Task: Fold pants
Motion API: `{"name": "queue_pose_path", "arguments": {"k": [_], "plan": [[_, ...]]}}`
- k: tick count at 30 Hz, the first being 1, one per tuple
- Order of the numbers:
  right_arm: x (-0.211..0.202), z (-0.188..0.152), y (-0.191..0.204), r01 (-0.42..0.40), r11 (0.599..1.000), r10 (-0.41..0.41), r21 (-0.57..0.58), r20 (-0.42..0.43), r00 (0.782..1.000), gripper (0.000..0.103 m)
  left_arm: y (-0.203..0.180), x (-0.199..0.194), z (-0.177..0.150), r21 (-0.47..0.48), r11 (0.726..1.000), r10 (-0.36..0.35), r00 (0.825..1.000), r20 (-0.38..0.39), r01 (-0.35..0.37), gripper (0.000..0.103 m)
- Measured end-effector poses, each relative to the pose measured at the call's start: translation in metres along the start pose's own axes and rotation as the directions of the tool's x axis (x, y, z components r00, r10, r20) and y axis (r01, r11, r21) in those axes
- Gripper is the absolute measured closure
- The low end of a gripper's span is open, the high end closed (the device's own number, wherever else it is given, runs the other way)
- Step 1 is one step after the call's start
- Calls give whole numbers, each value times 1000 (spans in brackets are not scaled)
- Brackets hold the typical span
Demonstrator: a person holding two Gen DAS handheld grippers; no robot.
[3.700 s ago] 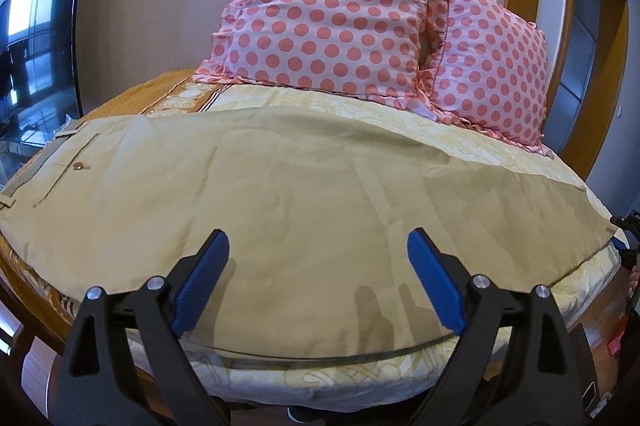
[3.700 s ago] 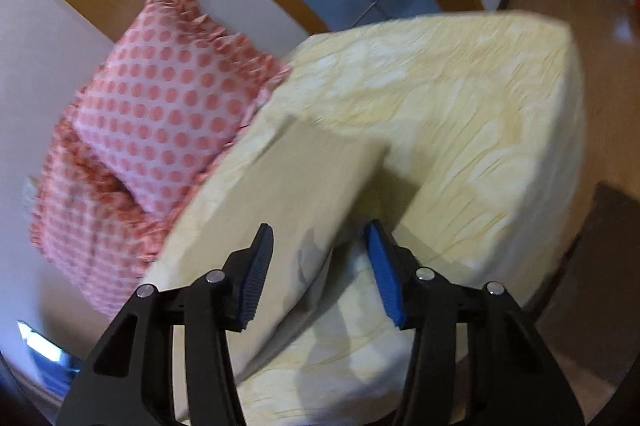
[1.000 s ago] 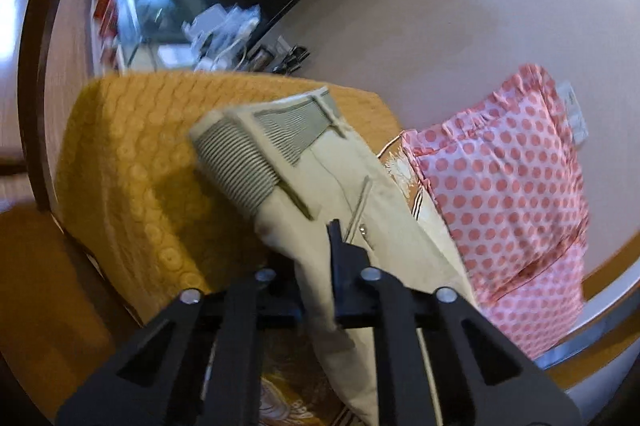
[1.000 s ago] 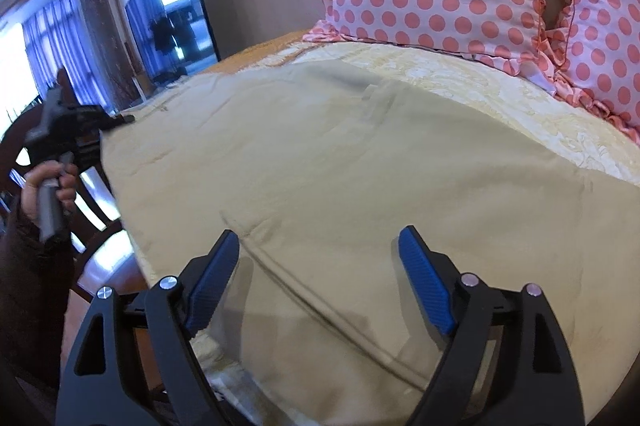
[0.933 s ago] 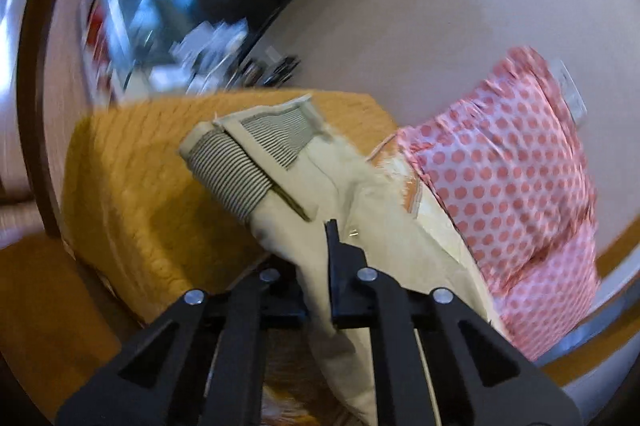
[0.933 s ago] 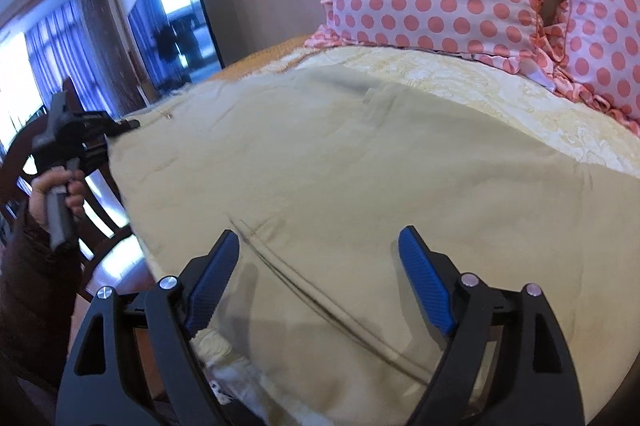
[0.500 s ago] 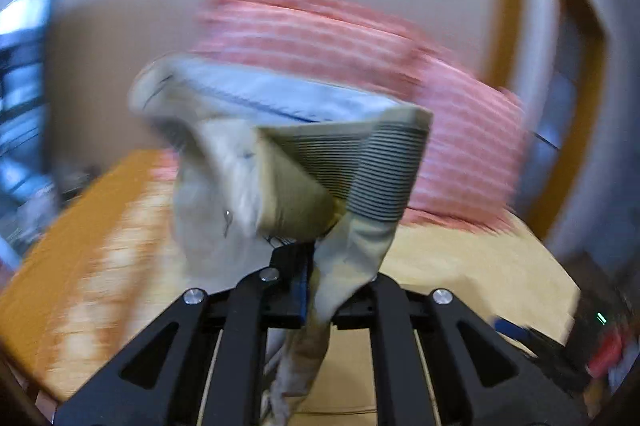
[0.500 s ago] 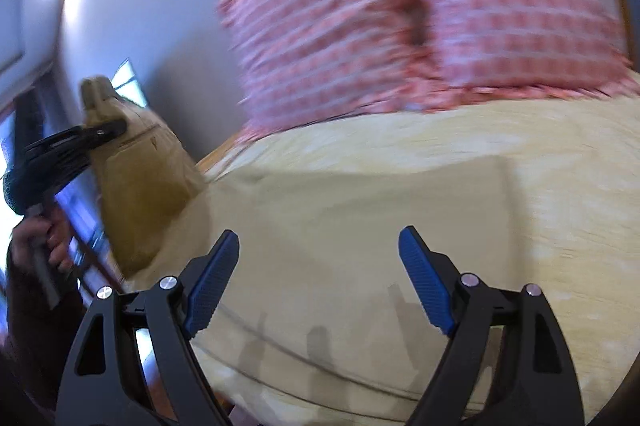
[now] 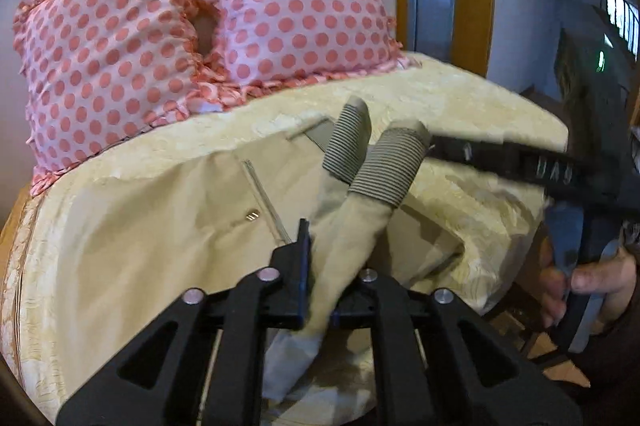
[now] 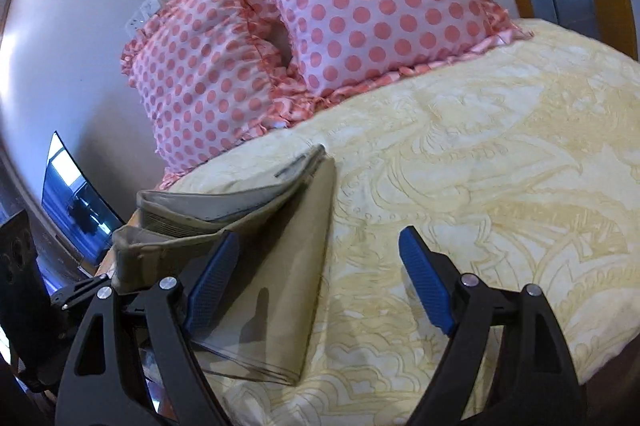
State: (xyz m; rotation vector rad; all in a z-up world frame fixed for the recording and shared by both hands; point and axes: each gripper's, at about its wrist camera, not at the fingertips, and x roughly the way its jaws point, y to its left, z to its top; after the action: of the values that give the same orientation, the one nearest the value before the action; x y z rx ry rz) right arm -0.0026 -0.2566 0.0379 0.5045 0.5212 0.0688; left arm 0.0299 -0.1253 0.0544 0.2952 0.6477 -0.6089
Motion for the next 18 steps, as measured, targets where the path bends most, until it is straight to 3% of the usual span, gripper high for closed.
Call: {"name": "queue_pose_path", "arguments": {"k": [3, 4, 5, 6, 8, 9, 13, 14, 16, 18], "plan": [[-12, 7, 5, -5, 999, 6, -34, 35, 999, 14, -11, 10, -6, 22, 1000, 6, 1000, -11, -6, 84], [-16, 10, 7, -4, 999, 6, -42, 44, 999, 14, -13, 11, -4, 21, 1000, -1, 1000, -9, 2, 75], [-20, 14, 8, -5, 999, 8, -51, 55, 998, 14, -15, 3, -9, 6, 999, -54, 999, 7, 54, 51], [-23, 18, 12, -9, 998, 12, -60, 60, 998, 14, -12, -7, -10, -26, 986, -161, 986, 43, 163, 32], [-26, 26, 18, -34, 996, 40, -82, 63, 997, 14, -7, -31, -12, -61, 960, -265, 957, 117, 273, 22], [-26, 30, 22, -61, 994, 66, -91, 58, 996, 14, -5, -38, -12, -62, 960, -265, 956, 124, 274, 21], [-9, 36, 46, -227, 966, 224, -121, -41, 974, 14, 36, -53, -16, -147, 977, -135, 983, 127, 153, 18], [3, 35, 55, -274, 953, 264, -126, -91, 960, 14, 56, -54, -20, -196, 977, -68, 991, 114, 89, 17], [24, 29, 70, -315, 938, 289, -144, -175, 941, 14, 93, -46, -25, -277, 961, 42, 998, 49, -27, 17], [49, 20, 86, -306, 934, 252, -186, -264, 931, 14, 118, -36, -32, -332, 939, 95, 995, -13, -93, 17]]}}
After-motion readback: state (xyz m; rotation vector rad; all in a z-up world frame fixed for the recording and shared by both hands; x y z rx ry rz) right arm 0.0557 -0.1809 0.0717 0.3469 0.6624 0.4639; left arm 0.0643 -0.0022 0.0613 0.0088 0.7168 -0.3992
